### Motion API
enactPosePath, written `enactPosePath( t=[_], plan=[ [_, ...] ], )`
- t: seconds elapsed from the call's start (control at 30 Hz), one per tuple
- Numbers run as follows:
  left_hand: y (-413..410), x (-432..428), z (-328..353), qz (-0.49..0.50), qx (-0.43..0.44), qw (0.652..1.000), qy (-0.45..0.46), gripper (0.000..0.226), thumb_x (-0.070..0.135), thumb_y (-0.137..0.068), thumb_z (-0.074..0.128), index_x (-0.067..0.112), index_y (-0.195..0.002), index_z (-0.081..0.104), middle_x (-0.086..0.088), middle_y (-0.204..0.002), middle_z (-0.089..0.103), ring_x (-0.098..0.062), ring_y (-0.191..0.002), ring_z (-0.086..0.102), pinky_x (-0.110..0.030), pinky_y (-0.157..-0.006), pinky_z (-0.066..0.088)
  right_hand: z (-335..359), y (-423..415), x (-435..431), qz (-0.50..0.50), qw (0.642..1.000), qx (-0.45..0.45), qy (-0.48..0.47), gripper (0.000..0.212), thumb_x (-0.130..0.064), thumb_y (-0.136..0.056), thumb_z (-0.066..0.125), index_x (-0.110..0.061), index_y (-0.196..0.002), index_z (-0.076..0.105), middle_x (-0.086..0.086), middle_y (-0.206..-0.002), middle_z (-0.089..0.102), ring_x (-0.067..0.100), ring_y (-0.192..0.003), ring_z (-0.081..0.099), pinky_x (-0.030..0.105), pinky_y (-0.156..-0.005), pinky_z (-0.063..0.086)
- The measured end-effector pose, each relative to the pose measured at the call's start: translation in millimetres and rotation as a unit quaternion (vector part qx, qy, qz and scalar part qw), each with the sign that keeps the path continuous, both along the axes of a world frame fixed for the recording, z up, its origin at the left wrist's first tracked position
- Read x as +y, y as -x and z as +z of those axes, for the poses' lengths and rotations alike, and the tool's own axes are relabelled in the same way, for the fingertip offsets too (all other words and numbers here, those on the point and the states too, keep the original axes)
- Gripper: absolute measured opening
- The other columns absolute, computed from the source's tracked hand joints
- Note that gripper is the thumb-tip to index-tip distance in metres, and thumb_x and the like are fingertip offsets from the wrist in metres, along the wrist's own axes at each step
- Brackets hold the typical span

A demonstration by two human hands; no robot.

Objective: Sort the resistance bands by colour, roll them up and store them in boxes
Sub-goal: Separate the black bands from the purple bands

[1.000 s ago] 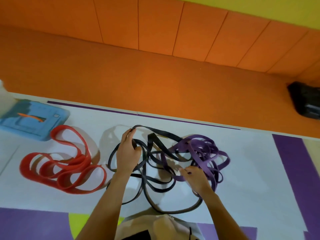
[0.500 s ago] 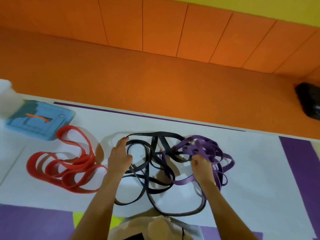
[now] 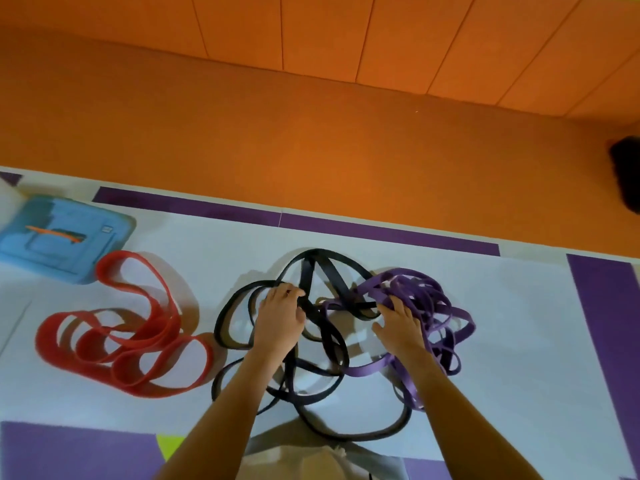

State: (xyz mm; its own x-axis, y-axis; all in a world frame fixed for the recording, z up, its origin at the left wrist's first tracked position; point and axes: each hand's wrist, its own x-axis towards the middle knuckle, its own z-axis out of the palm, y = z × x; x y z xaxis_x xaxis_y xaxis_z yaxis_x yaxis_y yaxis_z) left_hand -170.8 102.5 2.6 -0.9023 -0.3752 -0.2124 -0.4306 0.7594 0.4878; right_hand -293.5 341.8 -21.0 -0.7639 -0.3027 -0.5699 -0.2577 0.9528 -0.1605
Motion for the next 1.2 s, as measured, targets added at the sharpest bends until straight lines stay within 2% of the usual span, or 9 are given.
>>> enactPosePath(
  t=[0.1, 0.17, 0.3, 0.43, 0.53, 0.67, 0.87, 1.07, 1.2],
  plan=[
    [29.4, 11.7, -11.8, -0.075, 0.016, 0.997, -0.026, 0.051, 0.011, -0.102, 0.058, 0.022, -0.152, 0.050, -0.004, -0.157, 0.047, -0.024, -0.150, 0.040, -0.040, -0.124, 0.033, -1.9, 0.2, 8.2, -0.019, 1.000, 0.002, 0.005, 0.068, -0.038, -0.105, 0.053, -0.025, -0.164, 0.024, 0.010, -0.164, 0.032, 0.037, -0.149, 0.038, 0.056, -0.121, 0.035],
    [45.2, 16.7, -22.2, -0.146, -0.044, 0.988, -0.025, 0.081, 0.006, -0.097, 0.067, 0.035, -0.163, 0.030, -0.007, -0.172, 0.022, -0.032, -0.158, 0.026, -0.051, -0.128, 0.028, -0.3, 1.9, 15.5, -0.047, 0.999, -0.005, 0.009, 0.072, -0.038, -0.105, 0.053, -0.020, -0.165, 0.018, 0.012, -0.158, 0.041, 0.036, -0.145, 0.044, 0.053, -0.118, 0.037],
    [67.5, 22.8, -36.7, -0.295, -0.144, 0.943, 0.049, 0.109, 0.001, -0.088, 0.076, 0.044, -0.166, 0.013, 0.000, -0.176, -0.013, -0.034, -0.159, 0.021, -0.067, -0.124, 0.025, 1.3, 2.7, 30.8, -0.101, 0.993, 0.008, 0.062, 0.058, -0.030, -0.106, 0.053, -0.016, -0.159, 0.035, 0.009, -0.139, 0.061, 0.031, -0.129, 0.059, 0.050, -0.111, 0.048],
    [74.9, 26.5, -38.9, -0.311, -0.163, 0.930, 0.109, 0.093, 0.000, -0.088, 0.075, 0.035, -0.161, 0.029, -0.005, -0.175, 0.008, -0.036, -0.147, 0.042, -0.064, -0.113, 0.039, 3.8, -0.1, 37.2, -0.150, 0.983, 0.033, 0.097, 0.041, -0.022, -0.106, 0.051, -0.016, -0.146, 0.051, 0.005, -0.120, 0.066, 0.021, -0.103, 0.065, 0.037, -0.092, 0.057],
    [70.7, 22.4, -37.0, -0.305, -0.112, 0.935, 0.141, 0.066, 0.007, -0.090, 0.074, 0.026, -0.146, 0.045, -0.006, -0.149, 0.042, -0.029, -0.114, 0.066, -0.052, -0.097, 0.053, 4.6, -3.6, 40.0, -0.167, 0.979, 0.025, 0.113, 0.035, -0.021, -0.105, 0.052, -0.018, -0.139, 0.055, 0.004, -0.114, 0.068, 0.018, -0.093, 0.066, 0.037, -0.084, 0.061],
    [55.6, 3.3, -32.6, -0.277, -0.072, 0.948, 0.137, 0.025, 0.020, -0.103, 0.063, 0.021, -0.127, 0.058, 0.001, -0.129, 0.054, -0.023, -0.093, 0.068, -0.033, -0.074, 0.053, 4.1, -11.2, 44.5, -0.156, 0.981, 0.035, 0.107, 0.050, -0.024, -0.104, 0.053, -0.019, -0.153, 0.044, 0.006, -0.123, 0.065, 0.023, -0.099, 0.068, 0.042, -0.085, 0.062],
    [38.9, -14.1, -14.3, -0.137, 0.083, 0.987, -0.004, 0.021, 0.007, -0.097, 0.065, 0.022, -0.113, 0.066, 0.010, -0.118, 0.064, -0.015, -0.089, 0.068, -0.029, -0.068, 0.055, 2.9, -20.5, 48.1, -0.142, 0.985, 0.039, 0.087, 0.055, -0.028, -0.105, 0.053, -0.020, -0.158, 0.040, 0.009, -0.141, 0.059, 0.031, -0.122, 0.062, 0.049, -0.102, 0.054],
    [19.8, -22.6, -0.6, -0.186, 0.007, 0.979, -0.081, 0.061, 0.013, -0.086, 0.075, 0.038, -0.139, 0.057, 0.021, -0.148, 0.047, -0.004, -0.119, 0.060, -0.022, -0.087, 0.051, 8.2, -31.9, 44.1, -0.099, 0.991, 0.028, 0.080, 0.044, -0.025, -0.101, 0.057, -0.030, -0.144, 0.058, 0.003, -0.148, 0.054, 0.030, -0.134, 0.054, 0.050, -0.115, 0.042],
    [-7.0, -35.5, -14.4, -0.120, -0.019, 0.992, -0.037, 0.075, 0.013, -0.088, 0.078, 0.037, -0.153, 0.049, 0.008, -0.170, 0.027, -0.019, -0.154, 0.029, -0.048, -0.123, 0.034, 11.1, -40.6, 40.6, -0.065, 0.994, 0.017, 0.083, 0.036, -0.024, -0.100, 0.058, -0.033, -0.134, 0.067, -0.002, -0.151, 0.048, 0.025, -0.140, 0.049, 0.049, -0.122, 0.032]
  ],
)
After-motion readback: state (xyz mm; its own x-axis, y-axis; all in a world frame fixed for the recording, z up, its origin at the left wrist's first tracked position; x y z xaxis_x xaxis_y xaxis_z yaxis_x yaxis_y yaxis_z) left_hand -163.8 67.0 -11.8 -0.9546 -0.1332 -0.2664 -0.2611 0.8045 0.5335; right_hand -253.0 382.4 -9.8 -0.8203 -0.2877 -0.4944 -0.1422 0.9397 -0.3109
